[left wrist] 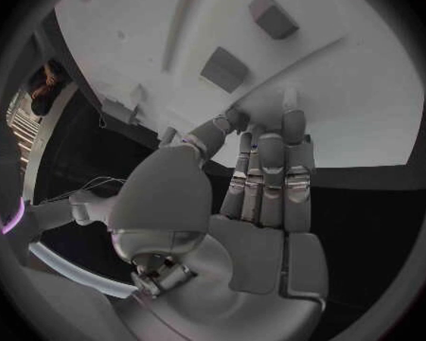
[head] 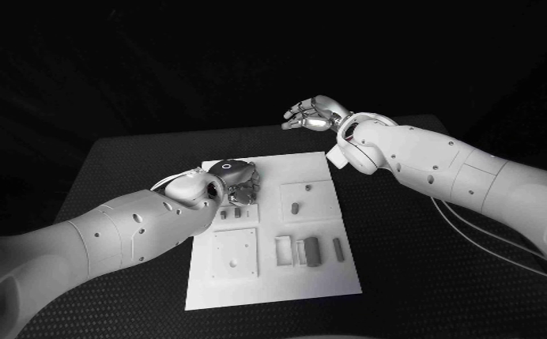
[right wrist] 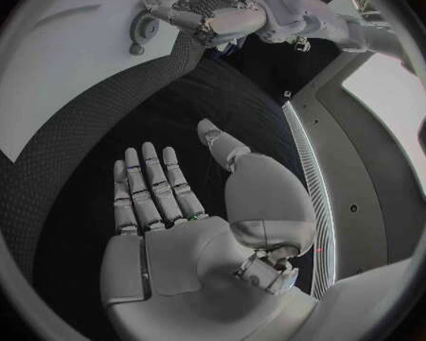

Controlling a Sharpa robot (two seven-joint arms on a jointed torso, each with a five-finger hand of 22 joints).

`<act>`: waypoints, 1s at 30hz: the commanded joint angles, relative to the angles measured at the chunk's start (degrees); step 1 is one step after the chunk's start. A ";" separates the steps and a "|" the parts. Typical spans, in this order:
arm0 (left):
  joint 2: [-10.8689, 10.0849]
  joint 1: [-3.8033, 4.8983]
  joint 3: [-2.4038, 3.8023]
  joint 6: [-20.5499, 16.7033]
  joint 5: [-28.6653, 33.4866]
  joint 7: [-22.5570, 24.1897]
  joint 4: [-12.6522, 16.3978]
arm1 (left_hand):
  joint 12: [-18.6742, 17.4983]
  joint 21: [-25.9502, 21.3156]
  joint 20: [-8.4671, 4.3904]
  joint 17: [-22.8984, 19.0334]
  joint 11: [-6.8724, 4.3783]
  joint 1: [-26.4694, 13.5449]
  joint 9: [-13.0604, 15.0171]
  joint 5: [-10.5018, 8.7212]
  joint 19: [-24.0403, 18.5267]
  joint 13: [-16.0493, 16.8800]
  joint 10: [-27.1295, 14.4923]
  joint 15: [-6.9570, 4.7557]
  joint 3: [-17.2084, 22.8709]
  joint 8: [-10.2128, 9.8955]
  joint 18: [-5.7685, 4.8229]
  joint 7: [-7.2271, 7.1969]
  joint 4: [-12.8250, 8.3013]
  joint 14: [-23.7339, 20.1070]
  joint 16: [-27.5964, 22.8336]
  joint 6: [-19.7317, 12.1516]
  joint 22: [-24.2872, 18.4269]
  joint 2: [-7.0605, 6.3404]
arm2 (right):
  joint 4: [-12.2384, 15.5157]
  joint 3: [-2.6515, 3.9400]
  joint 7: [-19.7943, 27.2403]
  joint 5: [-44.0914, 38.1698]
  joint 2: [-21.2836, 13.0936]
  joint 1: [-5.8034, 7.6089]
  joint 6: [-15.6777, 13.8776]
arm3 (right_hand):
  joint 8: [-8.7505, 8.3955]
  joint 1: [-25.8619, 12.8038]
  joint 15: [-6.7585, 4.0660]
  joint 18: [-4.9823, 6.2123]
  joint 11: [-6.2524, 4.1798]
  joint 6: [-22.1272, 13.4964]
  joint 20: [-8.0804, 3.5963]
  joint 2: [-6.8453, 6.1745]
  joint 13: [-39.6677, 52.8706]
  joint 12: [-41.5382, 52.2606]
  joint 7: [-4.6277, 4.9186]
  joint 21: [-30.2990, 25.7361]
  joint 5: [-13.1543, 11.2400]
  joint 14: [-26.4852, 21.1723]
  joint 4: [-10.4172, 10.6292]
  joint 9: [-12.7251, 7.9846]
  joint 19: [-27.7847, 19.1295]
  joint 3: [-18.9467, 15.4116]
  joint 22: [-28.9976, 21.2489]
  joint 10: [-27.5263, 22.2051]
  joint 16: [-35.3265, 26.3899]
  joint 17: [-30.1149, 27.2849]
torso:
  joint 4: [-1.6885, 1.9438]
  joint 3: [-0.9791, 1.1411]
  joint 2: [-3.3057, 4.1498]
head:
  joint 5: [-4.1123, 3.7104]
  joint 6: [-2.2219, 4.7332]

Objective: Assemble the parts on the task board

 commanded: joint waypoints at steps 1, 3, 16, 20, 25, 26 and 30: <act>0.22 -0.34 -0.13 1.38 0.37 0.02 0.11 | -0.36 0.28 0.52 0.10 -0.03 -0.57 -0.06 0.09 -0.10 0.00 -0.33 0.35 0.23 -0.28 4.34 0.04 -0.09 -0.01 0.32 0.00 1.36 0.24 | 0.08 0.02 0.67 -0.03 0.05 -0.01 0.34 | 0.14 -0.28 0.20 -0.73 -0.02 -0.48 0.04 0.22 -0.09 -0.26 3.73 -0.37 -0.12 0.33 0.30 -0.06 0.16 0.10 0.06 0.37 -0.30 -0.07 | -0.01 -0.01 0.01 | -0.02 0.00; 0.19 -0.34 -0.12 1.57 0.37 -0.01 0.11 | -0.39 0.39 0.57 0.11 -0.04 -0.55 -0.03 0.09 -0.09 0.03 -0.18 0.36 0.24 -0.04 4.46 0.19 -0.09 0.02 0.39 0.40 1.37 0.38 | 0.08 0.02 0.67 -0.03 0.05 -0.01 0.36 | 0.14 -0.28 0.20 -0.73 -0.02 -0.48 0.04 0.22 -0.09 -0.27 3.73 -0.37 -0.12 0.33 0.30 -0.06 0.16 0.09 0.06 0.37 -0.30 -0.07 | 0.01 -0.02 0.00 | -0.09 0.02; 0.38 -0.48 -0.13 3.45 0.17 -0.39 -0.16 | -0.18 0.98 0.41 0.04 -0.46 -0.25 -0.04 0.25 0.13 0.34 1.41 -0.03 0.89 0.85 4.62 -0.34 -0.05 0.48 0.64 1.93 1.35 1.68 | 0.10 0.02 0.67 -0.03 0.11 -0.01 0.40 | 0.16 -0.28 0.20 -0.73 -0.02 -0.48 0.04 0.22 -0.09 -0.29 3.73 -0.41 -0.12 0.33 0.30 -0.07 0.17 0.09 0.09 0.39 -0.30 -0.07 | 0.01 -0.01 0.03 | -0.24 -0.13; 0.49 -0.74 -0.12 4.02 0.02 -0.67 -0.40 | -0.38 1.08 0.38 -0.01 -0.45 -0.24 -0.10 0.27 0.20 0.30 1.42 -0.03 1.11 0.89 4.62 -0.38 -0.04 0.64 0.62 2.01 1.34 1.93 | 0.03 0.02 0.66 -0.03 0.13 -0.01 0.42 | 0.16 -0.29 0.20 -0.73 -0.02 -0.48 0.04 0.22 -0.09 -0.30 3.73 -0.42 -0.12 0.34 0.30 -0.08 0.17 0.09 0.10 0.39 -0.30 -0.08 | -0.08 0.01 0.08 | -0.31 -0.19; 0.54 -0.86 -0.12 4.64 -0.30 -1.21 -0.52 | -0.56 1.19 0.35 -0.08 -0.46 -0.25 -0.17 0.30 0.26 0.27 1.51 -0.04 1.34 0.91 4.63 -0.40 -0.04 0.82 0.58 2.05 1.33 2.22 | 0.06 0.02 0.64 -0.03 0.05 -0.01 0.39 | 0.17 -0.30 0.20 -0.72 -0.02 -0.48 0.05 0.21 -0.09 -0.31 3.73 -0.43 -0.12 0.34 0.30 -0.08 0.17 0.08 0.11 0.40 -0.30 -0.08 | -0.04 0.06 0.02 | -0.20 -0.43; 0.54 -0.87 -0.12 4.66 -0.30 -1.23 -0.52 | -0.61 1.22 0.34 -0.10 -0.46 -0.25 -0.18 0.30 0.29 0.27 1.55 -0.04 1.39 0.91 4.63 -0.40 -0.04 0.87 0.57 2.05 1.33 2.29 | 0.08 0.02 0.63 -0.03 0.01 -0.01 0.38 | 0.17 -0.30 0.20 -0.72 -0.02 -0.48 0.05 0.21 -0.09 -0.31 3.73 -0.43 -0.12 0.34 0.30 -0.08 0.17 0.08 0.11 0.40 -0.30 -0.08 | -0.04 0.07 0.02 | -0.20 -0.44; 0.54 -0.90 -0.12 4.77 -0.31 -1.22 -0.50 | -0.70 1.34 0.29 -0.14 -0.51 -0.20 -0.24 0.32 0.41 0.27 1.75 -0.09 1.59 0.94 4.67 -0.41 -0.08 1.09 0.57 2.09 1.33 2.46 | 0.13 0.02 0.63 -0.03 0.00 -0.01 0.39 | 0.17 -0.30 0.20 -0.72 -0.02 -0.48 0.05 0.21 -0.09 -0.32 3.73 -0.44 -0.12 0.34 0.30 -0.08 0.18 0.08 0.12 0.41 -0.31 -0.08 | 0.03 0.04 0.01 | -0.26 -0.54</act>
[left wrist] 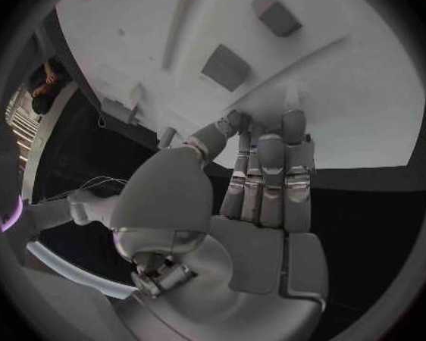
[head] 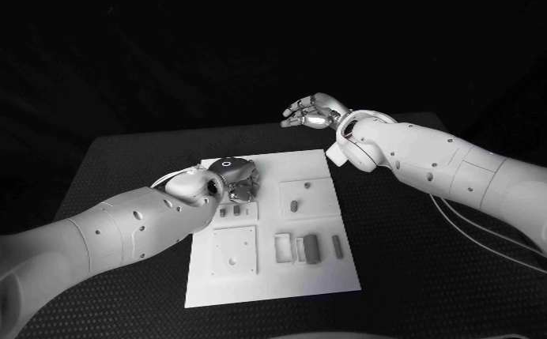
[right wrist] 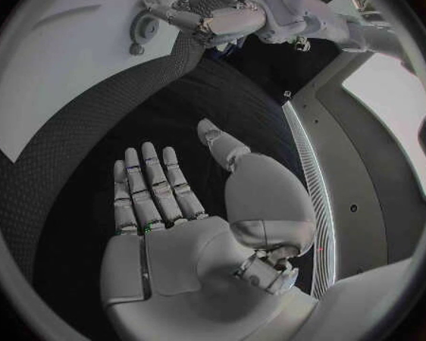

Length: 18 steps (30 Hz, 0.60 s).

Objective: Assemble the parts on the task board

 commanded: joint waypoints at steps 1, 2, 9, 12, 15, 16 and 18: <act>0.17 -0.82 -0.44 3.87 -0.34 -0.91 -0.10 | -0.06 0.29 -0.03 -0.09 0.06 0.11 -0.12 0.33 0.57 -0.13 0.58 0.12 0.42 0.34 4.50 -0.05 -0.10 0.54 0.36 0.30 1.35 0.71 | 0.16 0.02 0.62 -0.05 0.02 -0.01 0.40 | 0.18 -0.30 0.20 -0.72 -0.02 -0.48 0.05 0.20 -0.09 -0.32 3.73 -0.21 -0.12 0.34 0.30 -0.09 0.18 0.08 0.08 0.41 -0.31 -0.09 | 0.07 0.01 -0.03 | -0.01 -0.10; 0.17 -0.82 -0.44 3.91 -0.37 -0.91 -0.09 | -0.08 0.32 -0.04 -0.10 0.05 0.12 -0.13 0.34 0.61 -0.12 0.66 0.11 0.48 0.35 4.51 -0.06 -0.11 0.61 0.36 0.31 1.35 0.74 | 0.17 0.02 0.63 -0.05 0.02 -0.01 0.39 | 0.18 -0.30 0.20 -0.72 -0.02 -0.48 0.05 0.20 -0.09 -0.32 3.73 -0.22 -0.12 0.34 0.30 -0.09 0.18 0.08 0.08 0.41 -0.31 -0.09 | 0.07 -0.02 -0.05 | -0.03 -0.13; 0.12 -0.85 -0.44 4.06 -0.82 -0.81 0.00 | -0.09 1.00 -0.37 -0.20 -0.41 0.25 -0.23 0.46 1.41 0.08 2.22 -0.34 1.25 0.77 4.61 -0.31 -0.11 1.82 0.53 1.00 1.37 1.20 | 0.14 0.02 0.65 -0.05 0.02 -0.01 0.39 | 0.18 -0.31 0.20 -0.72 -0.02 -0.49 0.05 0.20 -0.09 -0.34 3.73 -0.24 -0.12 0.34 0.30 -0.09 0.18 0.08 0.10 0.42 -0.31 -0.10 | 0.07 -0.06 -0.04 | 0.00 -0.18; 0.09 -0.87 -0.44 3.83 -0.95 -0.88 0.00 | -0.17 1.38 -0.56 -0.22 -0.60 0.24 -0.24 0.48 1.82 0.13 2.77 -0.52 1.54 1.00 4.63 -0.48 -0.10 2.34 0.61 1.39 1.42 1.42 | 0.12 0.02 0.67 -0.04 0.02 -0.01 0.38 | 0.19 -0.31 0.20 -0.72 -0.02 -0.49 0.05 0.20 -0.09 -0.34 3.73 -0.25 -0.12 0.34 0.30 -0.10 0.18 0.08 0.10 0.42 -0.31 -0.10 | 0.04 -0.07 -0.05 | 0.03 -0.16; 0.06 -0.89 -0.44 3.66 -0.98 -0.90 0.00 | -0.20 1.64 -0.70 -0.27 -0.78 0.20 -0.21 0.47 2.07 0.20 3.33 -0.71 1.82 1.26 4.62 -0.65 -0.10 2.75 0.61 1.82 1.41 1.69 | 0.14 0.02 0.69 -0.04 0.03 -0.01 0.38 | 0.19 -0.32 0.20 -0.72 -0.02 -0.49 0.06 0.20 -0.09 -0.35 3.73 -0.25 -0.12 0.34 0.31 -0.10 0.19 0.07 0.11 0.43 -0.31 -0.10 | 0.07 -0.07 -0.06 | -0.01 -0.16; 0.02 -0.89 -0.44 3.30 -1.01 -0.85 0.04 | -0.18 1.72 -0.74 -0.28 -0.84 0.19 -0.20 0.47 2.14 0.22 3.52 -0.76 1.88 1.34 4.62 -0.71 -0.10 2.86 0.61 1.95 1.41 1.75 | 0.15 0.02 0.69 -0.04 0.03 -0.01 0.38 | 0.19 -0.32 0.20 -0.72 -0.02 -0.49 0.06 0.20 -0.09 -0.35 3.73 -0.25 -0.12 0.34 0.31 -0.10 0.19 0.07 0.11 0.43 -0.31 -0.10 | 0.07 -0.08 -0.07 | -0.02 -0.20; 0.00 -0.91 -0.44 2.61 -1.01 -0.65 0.07 | -0.01 1.98 -0.91 -0.28 -1.12 0.19 -0.12 0.49 2.45 0.37 4.33 -1.04 2.13 1.67 4.62 -0.93 -0.07 3.30 0.69 2.50 1.41 2.06 | 0.15 0.02 0.68 -0.03 0.01 -0.01 0.37 | 0.19 -0.32 0.20 -0.72 -0.02 -0.49 0.06 0.20 -0.09 -0.35 3.73 -0.26 -0.12 0.34 0.31 -0.10 0.19 0.07 0.11 0.43 -0.31 -0.10 | 0.08 -0.08 -0.06 | -0.02 -0.20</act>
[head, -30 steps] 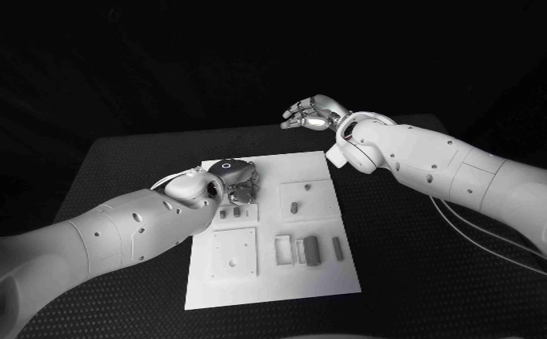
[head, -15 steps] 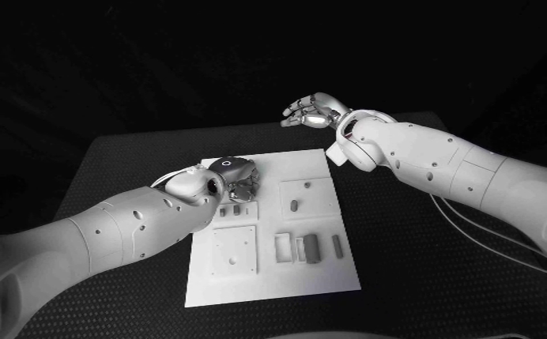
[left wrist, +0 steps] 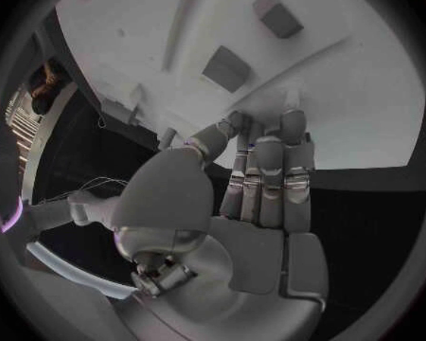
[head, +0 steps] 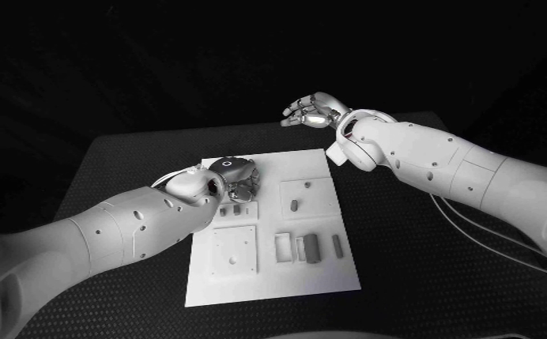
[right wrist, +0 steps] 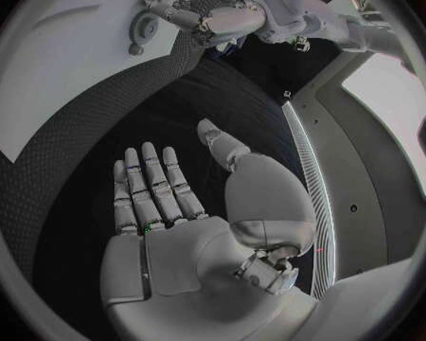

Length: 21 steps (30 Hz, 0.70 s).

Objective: Assemble the parts on the task board

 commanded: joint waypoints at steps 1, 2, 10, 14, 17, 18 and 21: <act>-0.05 -0.82 -0.46 2.29 -0.71 -0.41 -0.01 | 0.17 0.33 -0.10 -0.11 -0.12 0.06 0.17 0.29 0.64 0.12 0.94 -0.09 0.60 0.46 4.58 -0.11 0.06 0.75 0.42 0.66 1.41 0.84 | 0.09 0.02 0.67 -0.04 0.00 -0.01 0.35 | 0.19 -0.33 0.20 -0.72 -0.02 -0.49 0.06 0.20 -0.09 -0.36 3.73 -0.26 -0.12 0.34 0.31 -0.05 0.19 0.07 0.07 0.43 -0.31 -0.06 | 0.03 -0.01 0.00 | -0.02 -0.05; -0.07 -0.82 -0.46 2.07 -0.71 -0.40 -0.01 | 0.15 0.38 -0.14 -0.11 -0.17 0.04 0.16 0.29 0.69 0.13 1.04 -0.13 0.67 0.49 4.57 -0.13 0.07 0.84 0.42 0.70 1.40 0.88 | 0.09 0.02 0.67 -0.04 0.00 -0.01 0.35 | 0.19 -0.33 0.20 -0.72 -0.02 -0.49 0.06 0.20 -0.09 -0.36 3.73 -0.26 -0.12 0.34 0.31 -0.05 0.19 0.07 0.07 0.43 -0.31 -0.06 | 0.04 -0.01 0.00 | 0.03 -0.08; -0.44 -0.92 -0.42 -0.18 -0.55 -0.05 0.17 | -0.03 0.60 -0.34 -0.16 -0.37 -0.10 0.18 0.27 0.90 0.18 1.58 -0.33 1.11 0.71 4.46 -0.26 0.11 1.22 0.37 1.03 1.36 0.98 | 0.09 0.02 0.59 -0.03 0.00 -0.01 0.49 | 0.20 -0.37 0.20 -0.72 -0.02 -0.50 0.07 0.21 -0.09 -0.38 3.74 -0.29 -0.12 0.34 0.34 -0.06 0.21 0.06 0.09 0.44 -0.31 -0.06 | -0.01 0.00 0.03 | -0.02 0.04; -0.75 -1.01 -0.40 -1.30 -0.36 0.37 0.32 | -0.09 0.58 -0.36 -0.17 -0.39 -0.10 0.18 0.28 0.86 0.18 1.62 -0.36 1.22 0.72 4.44 -0.28 0.09 1.26 0.35 1.05 1.33 1.03 | 0.05 0.02 0.62 -0.03 0.03 -0.01 0.46 | 0.20 -0.39 0.21 -0.72 -0.01 -0.50 0.07 0.21 -0.09 -0.39 3.74 -0.30 -0.12 0.34 0.36 -0.07 0.21 0.05 0.10 0.45 -0.32 -0.07 | -0.03 0.00 0.06 | -0.06 0.12; -1.13 -1.04 -0.37 -1.96 0.14 0.65 0.76 | -0.13 0.59 -0.40 -0.17 -0.42 -0.08 0.18 0.29 0.86 0.19 1.71 -0.39 1.33 0.76 4.42 -0.30 0.07 1.32 0.34 1.11 1.32 1.06 | 0.01 0.02 0.63 -0.03 0.06 -0.01 0.46 | 0.21 -0.39 0.21 -0.72 -0.01 -0.50 0.07 0.20 -0.09 -0.40 3.74 -0.31 -0.12 0.33 0.36 -0.07 0.21 0.05 0.11 0.45 -0.32 -0.07 | -0.05 0.00 0.05 | -0.02 0.21; -1.34 -1.04 -0.35 -2.10 0.16 0.70 0.99 | -0.15 0.59 -0.42 -0.18 -0.44 -0.08 0.19 0.29 0.87 0.19 1.75 -0.41 1.38 0.78 4.41 -0.31 0.07 1.35 0.34 1.14 1.31 1.08 | 0.01 0.02 0.63 -0.03 0.04 -0.01 0.46 | 0.21 -0.39 0.21 -0.72 -0.01 -0.50 0.07 0.21 -0.09 -0.40 3.74 -0.32 -0.12 0.33 0.36 -0.07 0.21 0.05 0.11 0.45 -0.32 -0.07 | -0.04 0.01 0.03 | -0.02 0.19; -1.91 -1.03 -0.24 -2.56 0.32 0.87 1.69 | -0.20 0.60 -0.45 -0.18 -0.46 -0.05 0.19 0.29 0.88 0.19 1.81 -0.43 1.48 0.81 4.39 -0.33 0.05 1.40 0.34 1.17 1.30 1.12 | 0.04 0.02 0.64 -0.03 0.03 -0.01 0.43 | 0.21 -0.40 0.20 -0.72 -0.01 -0.51 0.07 0.21 -0.09 -0.41 3.74 -0.33 -0.12 0.33 0.36 -0.07 0.21 0.05 0.12 0.45 -0.32 -0.07 | 0.01 0.01 -0.01 | -0.02 0.11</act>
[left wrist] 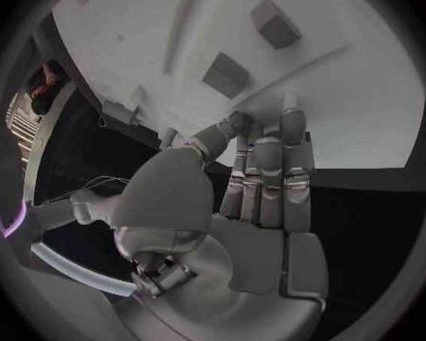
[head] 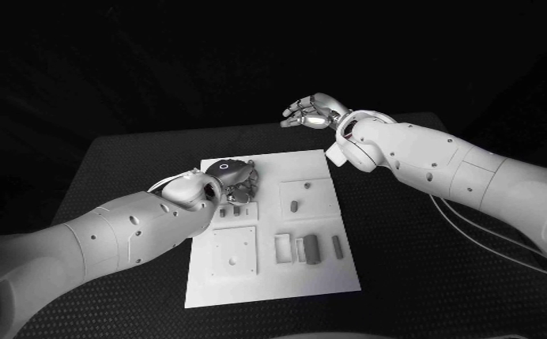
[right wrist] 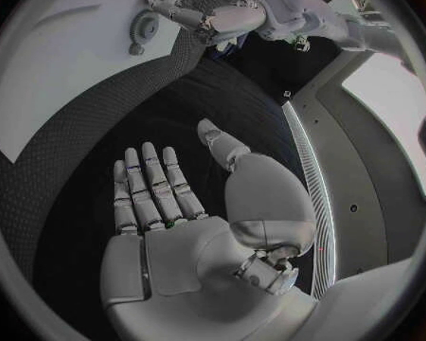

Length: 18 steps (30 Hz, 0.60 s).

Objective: Assemble the parts on the task board

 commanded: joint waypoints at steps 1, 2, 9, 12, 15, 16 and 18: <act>-0.63 -0.42 -0.03 0.03 0.28 0.36 0.68 | 0.04 0.32 -0.07 -0.06 0.01 -0.07 0.06 0.40 0.28 0.09 0.56 0.05 0.35 0.30 4.45 0.11 -0.07 0.52 0.11 0.42 1.31 0.56 | 0.10 0.02 0.63 -0.05 -0.01 -0.01 0.42 | 0.21 -0.40 0.20 -0.71 -0.01 -0.51 0.07 0.21 -0.09 -0.21 3.74 -0.33 -0.12 0.33 0.36 -0.08 0.21 0.05 0.08 0.45 -0.32 -0.08 | 0.06 0.00 -0.07 | 0.01 -0.06; -0.89 -0.42 0.26 -0.02 0.36 0.38 0.94 | 0.01 0.32 -0.08 -0.07 0.01 -0.05 0.06 0.40 0.28 0.09 0.56 0.04 0.38 0.30 4.45 0.11 -0.08 0.53 0.10 0.42 1.31 0.55 | 0.11 0.02 0.63 -0.05 -0.02 -0.01 0.42 | 0.21 -0.40 0.20 -0.71 -0.01 -0.51 0.07 0.21 -0.09 -0.21 3.74 -0.33 -0.12 0.33 0.36 -0.08 0.21 0.05 0.08 0.45 -0.32 -0.08 | 0.07 0.00 -0.08 | 0.00 -0.01; -1.97 -0.42 1.37 -1.21 0.82 0.76 2.07 | -0.11 0.26 -0.09 -0.08 0.01 -0.01 0.04 0.40 0.19 0.07 0.58 0.04 0.54 0.31 4.39 0.12 -0.09 0.57 0.06 0.40 1.27 0.51 | 0.12 0.02 0.61 -0.05 -0.05 -0.01 0.37 | 0.22 -0.39 0.20 -0.71 -0.02 -0.51 0.07 0.20 -0.09 -0.22 3.73 -0.35 -0.12 0.33 0.36 -0.09 0.21 0.05 0.10 0.46 -0.33 -0.08 | 0.14 -0.10 -0.07 | 0.10 0.16; -2.53 -0.42 2.17 -1.69 1.24 0.92 2.55 | -0.17 0.24 -0.11 -0.08 0.01 0.01 0.04 0.40 0.17 0.06 0.58 0.04 0.61 0.31 4.37 0.12 -0.10 0.58 0.05 0.40 1.25 0.48 | 0.21 0.02 0.61 -0.05 -0.08 -0.01 0.39 | 0.22 -0.39 0.20 -0.71 -0.02 -0.51 0.07 0.20 -0.09 -0.23 3.73 -0.36 -0.12 0.33 0.36 -0.09 0.21 0.05 0.11 0.46 -0.33 -0.09 | 0.09 -0.09 -0.07 | 0.24 0.27; -3.34 -0.42 3.36 -2.35 1.74 1.13 3.61 | -0.21 0.22 -0.11 -0.08 0.00 0.03 0.03 0.40 0.15 0.05 0.59 0.03 0.67 0.32 4.35 0.11 -0.10 0.60 0.05 0.40 1.24 0.47 | 0.23 0.02 0.60 -0.05 -0.13 -0.01 0.42 | 0.23 -0.39 0.20 -0.71 -0.02 -0.52 0.07 0.20 -0.09 -0.24 3.73 -0.37 -0.12 0.33 0.36 -0.09 0.22 0.05 0.12 0.47 -0.33 -0.09 | 0.15 -0.09 -0.10 | 0.30 0.26; -3.46 -0.42 3.69 -2.37 1.87 1.15 3.80 | -0.21 0.22 -0.11 -0.08 0.00 0.04 0.03 0.40 0.15 0.05 0.60 0.03 0.68 0.32 4.35 0.11 -0.10 0.60 0.05 0.40 1.24 0.47 | 0.23 0.02 0.60 -0.05 -0.13 -0.01 0.41 | 0.23 -0.39 0.20 -0.71 -0.02 -0.52 0.07 0.20 -0.09 -0.24 3.73 -0.38 -0.12 0.33 0.36 -0.10 0.22 0.05 0.12 0.47 -0.33 -0.09 | 0.15 -0.08 -0.10 | 0.30 0.27; -3.89 -0.41 4.21 -2.41 2.21 1.12 4.41 | -0.22 0.22 -0.12 -0.08 0.00 0.04 0.03 0.40 0.15 0.05 0.61 0.03 0.70 0.32 4.35 0.11 -0.09 0.61 0.05 0.41 1.24 0.47 | 0.21 0.02 0.60 -0.05 -0.13 -0.01 0.42 | 0.23 -0.39 0.20 -0.70 -0.02 -0.52 0.07 0.20 -0.09 -0.25 3.73 -0.38 -0.12 0.33 0.36 -0.10 0.22 0.05 0.12 0.47 -0.33 -0.09 | 0.15 -0.10 -0.10 | 0.36 0.32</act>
